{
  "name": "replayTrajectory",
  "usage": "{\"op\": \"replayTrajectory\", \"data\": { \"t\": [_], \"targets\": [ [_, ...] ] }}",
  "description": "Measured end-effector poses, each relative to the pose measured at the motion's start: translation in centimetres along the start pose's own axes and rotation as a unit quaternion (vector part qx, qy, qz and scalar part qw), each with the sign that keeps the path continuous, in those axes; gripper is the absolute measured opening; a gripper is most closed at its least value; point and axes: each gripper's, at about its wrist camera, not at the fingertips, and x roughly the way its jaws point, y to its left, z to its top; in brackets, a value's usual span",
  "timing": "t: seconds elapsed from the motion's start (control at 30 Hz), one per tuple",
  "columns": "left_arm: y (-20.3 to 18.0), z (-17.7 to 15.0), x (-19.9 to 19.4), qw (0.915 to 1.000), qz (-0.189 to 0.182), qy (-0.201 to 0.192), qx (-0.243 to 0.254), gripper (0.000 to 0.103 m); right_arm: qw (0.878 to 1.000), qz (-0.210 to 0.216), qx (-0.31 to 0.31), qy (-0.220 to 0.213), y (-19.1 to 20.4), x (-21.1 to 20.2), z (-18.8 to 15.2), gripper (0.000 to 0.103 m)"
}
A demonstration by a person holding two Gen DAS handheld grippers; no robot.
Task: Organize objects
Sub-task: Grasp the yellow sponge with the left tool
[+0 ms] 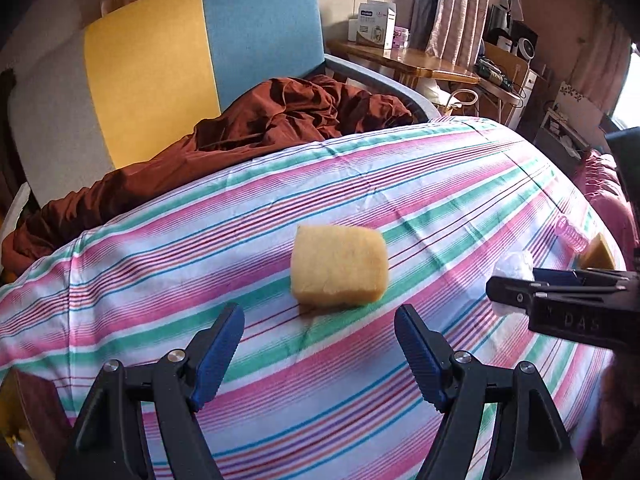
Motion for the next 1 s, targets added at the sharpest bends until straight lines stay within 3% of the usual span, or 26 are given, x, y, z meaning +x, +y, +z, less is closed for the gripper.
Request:
{"op": "replayTrajectory", "data": {
  "t": [0.23,0.4,0.43,0.47,0.5,0.53,0.73,0.93,1.0],
  "targets": [
    [-1.9,2.5,2.9,0.9991,0.012,-0.003,0.039,0.085,1.0,0.003,0.008,0.002,-0.3,0.1,0.1,0.059],
    [-1.9,3.7,6.3,0.9981,0.029,0.026,0.048,0.087,1.0,0.003,0.007,0.002,-0.3,0.2,0.2,0.059],
    [-1.6,3.8,6.9,0.998,0.029,0.032,0.045,0.081,1.0,0.002,0.006,0.004,-0.3,0.3,0.2,0.059],
    [-1.3,3.8,7.3,0.9982,0.023,0.038,0.04,0.07,1.0,0.002,0.004,0.006,-0.3,0.4,0.2,0.059],
    [-1.0,3.7,7.4,0.9988,-0.006,0.042,0.024,0.063,1.0,0.002,0.001,0.007,-0.2,0.5,0.2,0.059],
    [-0.8,3.5,7.1,0.9991,-0.011,0.038,0.013,0.061,1.0,0.002,-0.002,0.008,-0.1,0.6,0.2,0.059],
    [-0.8,0.2,4.4,0.9998,0.002,0.022,0.0,0.059,1.0,-0.002,-0.024,0.013,0.7,1.1,0.0,0.059],
    [0.4,-4.9,0.5,0.9962,0.009,0.022,-0.084,0.06,0.998,0.009,-0.058,0.025,2.1,1.8,-0.2,0.059],
    [0.2,-7.0,-1.0,0.9959,0.017,0.012,-0.088,0.06,0.996,0.019,-0.08,0.025,3.0,1.8,-0.4,0.059]
  ]
}}
